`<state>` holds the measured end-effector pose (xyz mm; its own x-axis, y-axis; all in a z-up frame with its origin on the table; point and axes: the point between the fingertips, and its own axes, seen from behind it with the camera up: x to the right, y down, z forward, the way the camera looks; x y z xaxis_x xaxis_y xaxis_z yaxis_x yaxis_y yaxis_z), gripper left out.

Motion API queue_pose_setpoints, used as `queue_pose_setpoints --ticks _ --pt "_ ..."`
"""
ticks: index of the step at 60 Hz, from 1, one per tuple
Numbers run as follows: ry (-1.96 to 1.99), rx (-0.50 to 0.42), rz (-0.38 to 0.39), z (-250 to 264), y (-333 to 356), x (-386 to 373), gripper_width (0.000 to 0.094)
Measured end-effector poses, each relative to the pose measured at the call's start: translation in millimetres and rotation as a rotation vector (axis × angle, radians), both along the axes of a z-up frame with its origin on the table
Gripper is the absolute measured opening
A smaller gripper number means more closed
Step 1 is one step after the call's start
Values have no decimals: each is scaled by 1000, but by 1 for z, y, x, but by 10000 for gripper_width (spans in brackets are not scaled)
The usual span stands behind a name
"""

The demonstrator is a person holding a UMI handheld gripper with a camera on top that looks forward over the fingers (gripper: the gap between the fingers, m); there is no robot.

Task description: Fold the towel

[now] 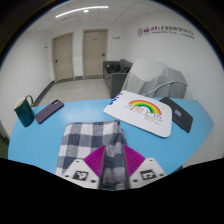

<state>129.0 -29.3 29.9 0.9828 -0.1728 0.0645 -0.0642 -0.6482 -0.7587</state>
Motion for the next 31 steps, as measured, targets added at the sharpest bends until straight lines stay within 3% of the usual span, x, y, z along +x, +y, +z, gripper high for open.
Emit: queue_pose_setpoints --ticks 4,5,8,17,31 --pt "-20 32 -9 19 -10 -1 806" --pt "-24 39 -10 25 -13 -2 858" --pt "-26 67 -9 40 -23 -9 814" --pt "-30 135 -5 87 -71 -43 849" --pt "0 153 50 132 -158 -99 848"
